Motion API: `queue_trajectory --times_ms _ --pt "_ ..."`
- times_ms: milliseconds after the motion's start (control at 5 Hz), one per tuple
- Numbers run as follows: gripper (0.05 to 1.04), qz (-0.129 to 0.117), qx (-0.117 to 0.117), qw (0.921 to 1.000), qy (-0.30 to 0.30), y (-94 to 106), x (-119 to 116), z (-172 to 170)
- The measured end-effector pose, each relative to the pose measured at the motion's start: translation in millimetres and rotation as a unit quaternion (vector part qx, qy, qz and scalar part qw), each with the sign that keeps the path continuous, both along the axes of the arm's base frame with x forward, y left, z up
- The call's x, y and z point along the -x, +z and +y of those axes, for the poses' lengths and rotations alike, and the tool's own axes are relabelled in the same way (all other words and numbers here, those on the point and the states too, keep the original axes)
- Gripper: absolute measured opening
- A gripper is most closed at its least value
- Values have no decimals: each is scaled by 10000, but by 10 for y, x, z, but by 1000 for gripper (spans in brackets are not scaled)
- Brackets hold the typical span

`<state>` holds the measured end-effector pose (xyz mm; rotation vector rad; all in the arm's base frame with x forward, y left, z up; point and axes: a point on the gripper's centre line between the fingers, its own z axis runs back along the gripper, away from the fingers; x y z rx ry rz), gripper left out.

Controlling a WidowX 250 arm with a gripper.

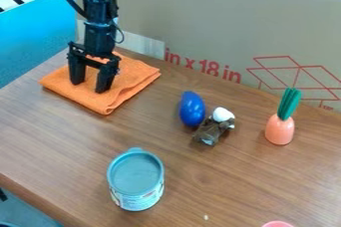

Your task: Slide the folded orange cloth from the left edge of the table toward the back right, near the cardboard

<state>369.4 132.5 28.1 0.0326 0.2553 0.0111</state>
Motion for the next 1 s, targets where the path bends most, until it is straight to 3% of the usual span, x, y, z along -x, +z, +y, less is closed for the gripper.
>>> queue_trajectory --times_ms 200,400,600,800,1000 --pt "1001 -587 213 9951 771 87 143 9" --pt "1001 -1276 184 9875 903 465 205 -32" --pt "1001 -2046 -253 9770 545 905 261 -150" --pt "1001 -1693 -391 9848 -65 899 341 -480" --pt "1001 -1183 -482 9905 -514 744 481 -925"
